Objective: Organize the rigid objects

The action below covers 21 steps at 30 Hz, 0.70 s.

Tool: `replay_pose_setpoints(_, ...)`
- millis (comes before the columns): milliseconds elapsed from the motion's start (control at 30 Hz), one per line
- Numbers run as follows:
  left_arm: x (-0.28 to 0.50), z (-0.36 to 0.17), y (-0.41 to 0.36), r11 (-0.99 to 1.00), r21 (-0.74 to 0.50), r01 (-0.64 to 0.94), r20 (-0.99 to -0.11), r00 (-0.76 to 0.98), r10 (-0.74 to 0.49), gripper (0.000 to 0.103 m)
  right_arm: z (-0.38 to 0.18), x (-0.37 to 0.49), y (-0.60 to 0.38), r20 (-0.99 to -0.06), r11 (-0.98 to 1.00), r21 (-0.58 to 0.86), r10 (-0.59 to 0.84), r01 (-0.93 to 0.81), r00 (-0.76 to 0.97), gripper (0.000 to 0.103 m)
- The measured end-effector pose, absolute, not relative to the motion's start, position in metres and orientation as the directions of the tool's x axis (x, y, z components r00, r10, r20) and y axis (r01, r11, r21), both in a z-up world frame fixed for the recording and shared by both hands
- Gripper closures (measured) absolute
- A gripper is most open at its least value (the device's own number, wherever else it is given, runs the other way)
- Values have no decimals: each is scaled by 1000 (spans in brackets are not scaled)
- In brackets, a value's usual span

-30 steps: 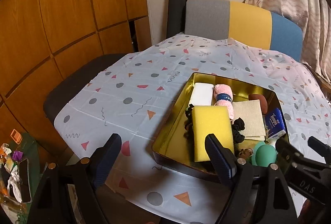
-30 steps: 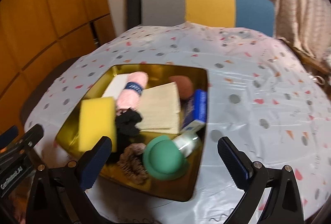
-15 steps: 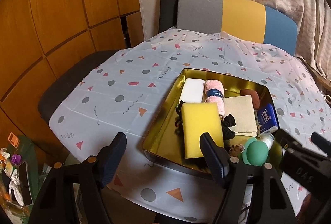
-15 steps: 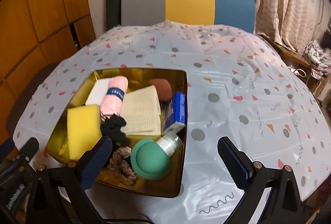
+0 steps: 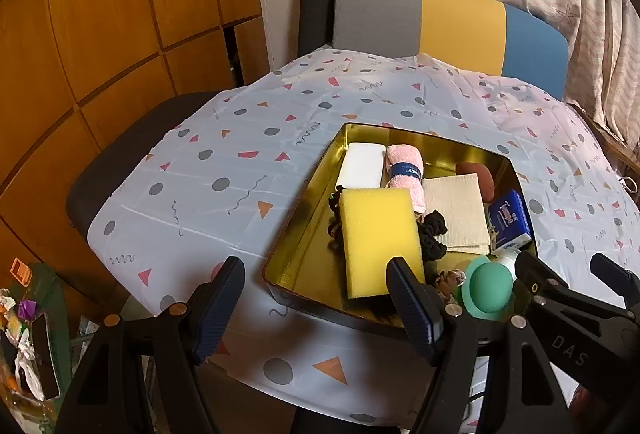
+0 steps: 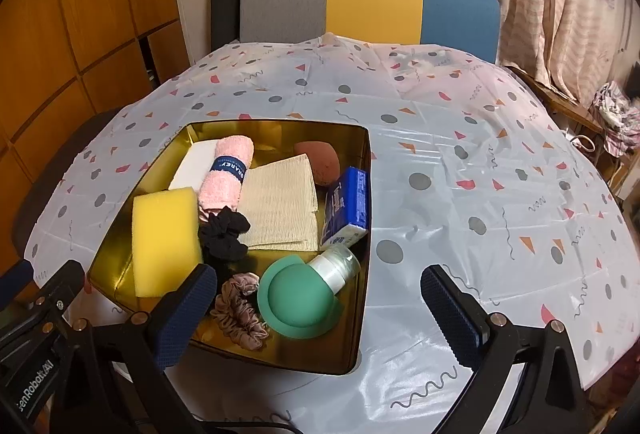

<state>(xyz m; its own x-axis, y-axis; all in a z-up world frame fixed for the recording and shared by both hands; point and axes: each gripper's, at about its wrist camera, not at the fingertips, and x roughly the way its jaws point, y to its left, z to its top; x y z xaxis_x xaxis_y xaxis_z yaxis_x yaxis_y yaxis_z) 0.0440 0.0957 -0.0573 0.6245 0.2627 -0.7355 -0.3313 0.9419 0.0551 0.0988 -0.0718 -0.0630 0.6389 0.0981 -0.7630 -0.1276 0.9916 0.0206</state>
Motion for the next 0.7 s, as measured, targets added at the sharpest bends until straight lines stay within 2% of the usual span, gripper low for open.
replay_pose_setpoints(700, 46, -60, 95, 946, 61, -319, -743, 618, 257, 29, -68, 102, -75, -777, 992, 33, 100, -119, 622, 0)
